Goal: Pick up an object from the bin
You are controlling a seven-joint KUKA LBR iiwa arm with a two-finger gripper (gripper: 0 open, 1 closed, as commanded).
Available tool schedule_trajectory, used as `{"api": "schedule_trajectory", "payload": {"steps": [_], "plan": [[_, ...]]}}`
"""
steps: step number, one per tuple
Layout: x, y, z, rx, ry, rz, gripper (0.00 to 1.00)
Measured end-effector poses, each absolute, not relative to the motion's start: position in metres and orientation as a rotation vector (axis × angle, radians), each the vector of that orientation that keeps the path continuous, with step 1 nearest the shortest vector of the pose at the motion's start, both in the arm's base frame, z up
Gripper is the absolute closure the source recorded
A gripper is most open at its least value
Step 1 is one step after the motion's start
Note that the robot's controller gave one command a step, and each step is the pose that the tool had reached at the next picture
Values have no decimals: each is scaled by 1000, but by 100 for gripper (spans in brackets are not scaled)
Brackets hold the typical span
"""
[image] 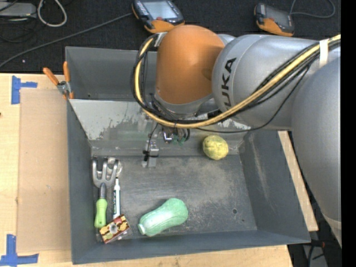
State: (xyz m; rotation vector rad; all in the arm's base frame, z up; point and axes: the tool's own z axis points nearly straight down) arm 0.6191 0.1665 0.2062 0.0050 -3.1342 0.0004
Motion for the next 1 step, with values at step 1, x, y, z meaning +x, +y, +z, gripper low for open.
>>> {"api": "schedule_trajectory", "payload": {"steps": [1], "plan": [[620, 165, 212, -1, -3142, -1, 0]]}}
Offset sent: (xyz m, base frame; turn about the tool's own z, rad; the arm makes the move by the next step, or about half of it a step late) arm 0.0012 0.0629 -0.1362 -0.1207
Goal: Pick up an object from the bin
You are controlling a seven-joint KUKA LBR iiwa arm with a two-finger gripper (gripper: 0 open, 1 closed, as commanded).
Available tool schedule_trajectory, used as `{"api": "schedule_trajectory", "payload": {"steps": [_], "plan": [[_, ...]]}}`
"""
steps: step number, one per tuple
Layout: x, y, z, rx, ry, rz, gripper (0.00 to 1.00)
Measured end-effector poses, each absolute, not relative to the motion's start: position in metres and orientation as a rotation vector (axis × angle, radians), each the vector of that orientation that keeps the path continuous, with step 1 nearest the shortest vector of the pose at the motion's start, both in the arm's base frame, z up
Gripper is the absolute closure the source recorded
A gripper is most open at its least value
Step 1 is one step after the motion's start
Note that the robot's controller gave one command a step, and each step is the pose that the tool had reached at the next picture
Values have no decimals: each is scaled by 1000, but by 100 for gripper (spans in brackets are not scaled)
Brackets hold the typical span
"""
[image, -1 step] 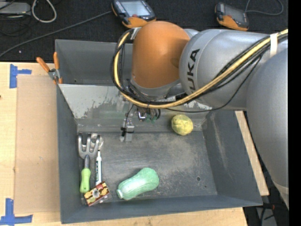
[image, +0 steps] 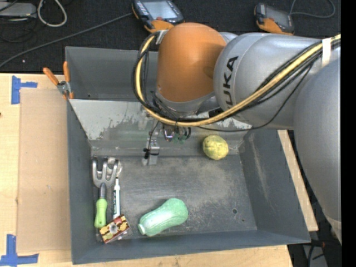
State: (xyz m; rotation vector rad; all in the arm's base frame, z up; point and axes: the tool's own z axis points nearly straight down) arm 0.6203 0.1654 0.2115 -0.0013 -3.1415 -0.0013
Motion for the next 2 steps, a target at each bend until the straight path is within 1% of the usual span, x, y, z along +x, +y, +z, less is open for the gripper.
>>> {"api": "schedule_trajectory", "payload": {"steps": [1, 2], "plan": [[622, 208, 119, 126, -3140, -3, 0], [614, 220, 87, 442, -3108, 2, 0]]}}
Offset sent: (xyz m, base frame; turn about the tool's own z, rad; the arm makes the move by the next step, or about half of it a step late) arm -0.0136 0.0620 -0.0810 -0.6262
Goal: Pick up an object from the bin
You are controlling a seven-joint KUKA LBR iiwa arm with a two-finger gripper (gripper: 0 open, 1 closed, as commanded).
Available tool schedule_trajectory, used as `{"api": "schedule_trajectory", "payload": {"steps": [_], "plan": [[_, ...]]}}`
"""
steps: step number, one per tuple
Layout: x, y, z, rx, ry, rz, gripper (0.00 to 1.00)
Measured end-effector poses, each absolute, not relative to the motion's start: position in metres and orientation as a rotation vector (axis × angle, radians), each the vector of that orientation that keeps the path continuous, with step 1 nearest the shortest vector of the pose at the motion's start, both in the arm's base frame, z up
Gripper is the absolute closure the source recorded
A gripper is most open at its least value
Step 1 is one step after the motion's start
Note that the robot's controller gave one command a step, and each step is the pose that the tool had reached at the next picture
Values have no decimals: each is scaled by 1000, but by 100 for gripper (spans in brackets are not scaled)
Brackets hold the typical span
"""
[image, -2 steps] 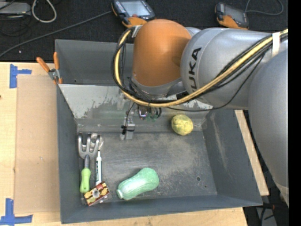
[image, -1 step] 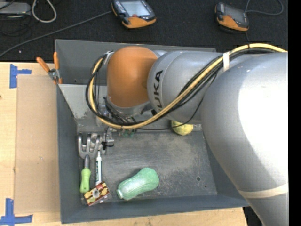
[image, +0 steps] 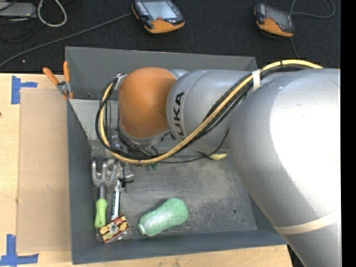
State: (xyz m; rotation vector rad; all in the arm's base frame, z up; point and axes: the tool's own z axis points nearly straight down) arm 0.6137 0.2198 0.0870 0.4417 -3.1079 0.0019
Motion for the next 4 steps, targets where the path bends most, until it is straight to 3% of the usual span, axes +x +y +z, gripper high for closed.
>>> {"api": "schedule_trajectory", "payload": {"steps": [1, 2, 3, 4], "plan": [[573, 244, 98, 1125, -2932, -4, 0], [565, 240, 79, 1434, -2796, -1, 0], [549, 248, 72, 1739, -2622, -10, 100], [549, 248, 72, 1739, -2623, -10, 100]]}}
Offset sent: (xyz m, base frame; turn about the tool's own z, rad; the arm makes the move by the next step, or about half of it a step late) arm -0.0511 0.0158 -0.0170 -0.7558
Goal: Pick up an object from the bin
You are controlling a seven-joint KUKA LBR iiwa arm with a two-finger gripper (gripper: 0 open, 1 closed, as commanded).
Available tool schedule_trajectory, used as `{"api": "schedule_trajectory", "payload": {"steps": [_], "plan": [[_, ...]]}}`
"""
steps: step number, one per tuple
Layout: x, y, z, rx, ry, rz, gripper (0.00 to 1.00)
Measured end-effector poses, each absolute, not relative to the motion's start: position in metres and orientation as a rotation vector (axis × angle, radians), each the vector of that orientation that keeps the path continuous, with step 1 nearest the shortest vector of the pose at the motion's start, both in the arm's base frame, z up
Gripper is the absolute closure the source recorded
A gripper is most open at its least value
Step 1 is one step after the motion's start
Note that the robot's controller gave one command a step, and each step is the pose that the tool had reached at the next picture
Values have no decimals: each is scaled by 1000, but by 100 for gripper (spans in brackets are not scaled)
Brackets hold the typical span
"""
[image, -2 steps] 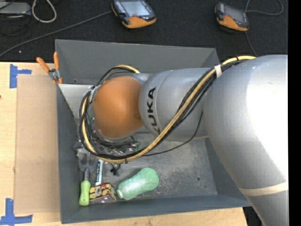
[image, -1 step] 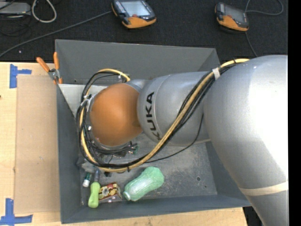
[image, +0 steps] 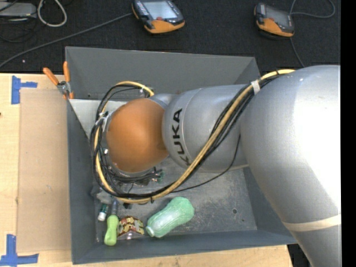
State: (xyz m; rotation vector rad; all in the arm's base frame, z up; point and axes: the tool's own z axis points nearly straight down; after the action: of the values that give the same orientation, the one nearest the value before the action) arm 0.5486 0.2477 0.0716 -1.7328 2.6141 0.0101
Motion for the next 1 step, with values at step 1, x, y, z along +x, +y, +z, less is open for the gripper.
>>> {"api": "schedule_trajectory", "payload": {"steps": [1], "plan": [[548, 248, 82, -1731, 2616, 11, 100]]}}
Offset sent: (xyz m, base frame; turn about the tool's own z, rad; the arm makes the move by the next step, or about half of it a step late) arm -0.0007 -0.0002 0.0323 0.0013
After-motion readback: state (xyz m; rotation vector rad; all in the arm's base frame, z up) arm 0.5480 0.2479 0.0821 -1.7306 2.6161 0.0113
